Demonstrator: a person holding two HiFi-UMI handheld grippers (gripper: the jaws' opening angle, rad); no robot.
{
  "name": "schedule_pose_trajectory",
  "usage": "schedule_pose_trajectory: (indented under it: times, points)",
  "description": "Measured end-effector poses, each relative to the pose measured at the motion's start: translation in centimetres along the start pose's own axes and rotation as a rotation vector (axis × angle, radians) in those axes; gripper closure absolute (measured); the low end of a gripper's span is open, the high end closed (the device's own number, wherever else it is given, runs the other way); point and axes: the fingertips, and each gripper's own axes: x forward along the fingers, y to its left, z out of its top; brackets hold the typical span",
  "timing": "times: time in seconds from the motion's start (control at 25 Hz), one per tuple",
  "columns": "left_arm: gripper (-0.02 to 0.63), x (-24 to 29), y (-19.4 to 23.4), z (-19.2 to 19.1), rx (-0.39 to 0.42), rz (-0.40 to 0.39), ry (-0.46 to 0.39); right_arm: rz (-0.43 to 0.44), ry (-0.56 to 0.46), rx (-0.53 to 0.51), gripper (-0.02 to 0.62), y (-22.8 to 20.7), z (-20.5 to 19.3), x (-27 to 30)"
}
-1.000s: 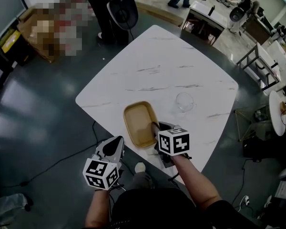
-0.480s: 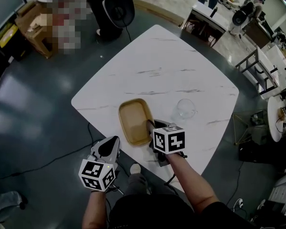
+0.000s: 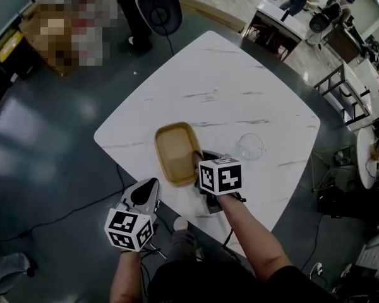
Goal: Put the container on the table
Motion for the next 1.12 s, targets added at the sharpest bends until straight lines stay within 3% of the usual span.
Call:
schedule_pose_trajectory:
  times: [0.8,1.12]
  points:
    - [0.607,1.7,2.8,1.3,-0.005,0.020,-0.029,-0.079,-0.020,-0.057,0.571,0.6,2.8,3.1]
    - [0.604,1.6,2.5,1.6,0.001,0.034,-0.035,-0.032,-0.075,-0.037,0.527,0.8,3.4,2.6]
